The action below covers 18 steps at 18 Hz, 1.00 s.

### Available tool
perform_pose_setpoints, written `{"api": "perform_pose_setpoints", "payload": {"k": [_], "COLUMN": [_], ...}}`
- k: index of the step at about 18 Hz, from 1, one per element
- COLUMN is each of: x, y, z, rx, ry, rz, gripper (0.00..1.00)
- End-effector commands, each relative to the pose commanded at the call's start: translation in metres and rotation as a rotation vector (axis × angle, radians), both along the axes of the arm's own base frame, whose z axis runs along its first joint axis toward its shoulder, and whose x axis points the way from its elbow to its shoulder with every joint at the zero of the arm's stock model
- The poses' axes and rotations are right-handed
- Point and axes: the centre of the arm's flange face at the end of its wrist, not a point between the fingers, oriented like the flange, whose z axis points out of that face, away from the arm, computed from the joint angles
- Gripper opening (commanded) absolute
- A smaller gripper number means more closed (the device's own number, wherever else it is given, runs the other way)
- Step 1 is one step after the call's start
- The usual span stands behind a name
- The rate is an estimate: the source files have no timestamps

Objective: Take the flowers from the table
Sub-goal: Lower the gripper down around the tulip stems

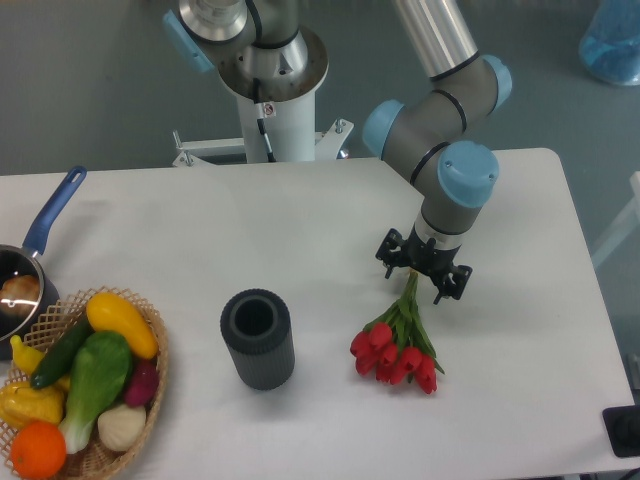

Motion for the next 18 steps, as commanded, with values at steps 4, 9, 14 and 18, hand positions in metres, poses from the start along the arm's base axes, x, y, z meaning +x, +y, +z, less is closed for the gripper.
{"api": "perform_pose_setpoints", "payload": {"k": [4,9,14,18], "x": [0.0032,0.0043,0.0034,0.0041], "y": [0.0041,0.0063,0.0067,0.0054], "z": [-0.0045,-0.0057,-0.0027,-0.0042], "rx": [-0.006,-0.008,-0.005,-0.016], "ry": [-0.006,-0.007,-0.001,-0.001], "rz": [-0.008,-0.012,-0.015,-0.017], "gripper": [0.94,0.85,0.69,0.6]}}
